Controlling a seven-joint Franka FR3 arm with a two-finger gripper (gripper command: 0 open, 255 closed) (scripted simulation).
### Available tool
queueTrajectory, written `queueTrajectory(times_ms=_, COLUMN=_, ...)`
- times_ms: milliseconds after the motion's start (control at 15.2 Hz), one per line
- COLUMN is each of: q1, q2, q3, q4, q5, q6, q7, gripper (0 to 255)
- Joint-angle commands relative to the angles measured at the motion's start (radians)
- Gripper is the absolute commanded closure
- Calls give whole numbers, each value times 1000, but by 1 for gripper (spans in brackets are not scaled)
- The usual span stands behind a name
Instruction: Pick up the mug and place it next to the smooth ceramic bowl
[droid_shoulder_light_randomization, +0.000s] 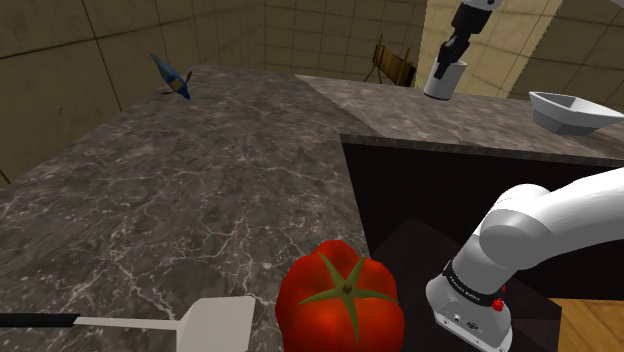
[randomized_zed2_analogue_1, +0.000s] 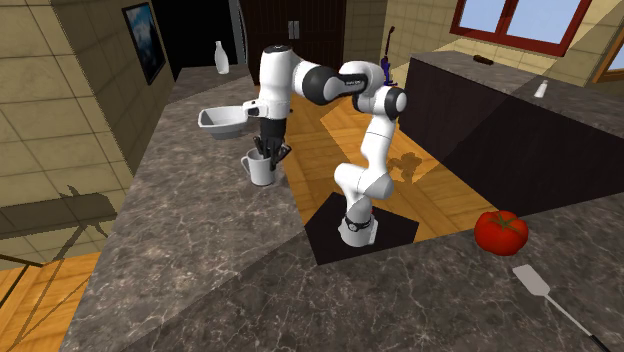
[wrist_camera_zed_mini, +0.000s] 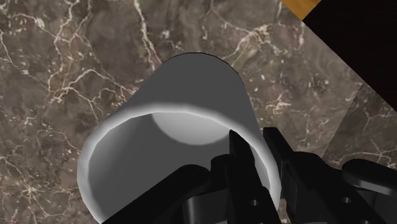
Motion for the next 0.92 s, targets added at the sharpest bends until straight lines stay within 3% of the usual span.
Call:
queueTrajectory(times_ms=0, q1=2, q2=11, q3=1, q4=34, q5=3, q6=-22, q7=-3, gripper=255)
queueTrajectory(times_ms=726, q1=16, q2=95, q3=2, q4=254, q5=23, q6=-160, q7=-22, gripper=255)
queueTrajectory(times_ms=858, q1=7, q2=93, q3=-38, q4=263, q5=10, q6=-163, q7=-72, gripper=255)
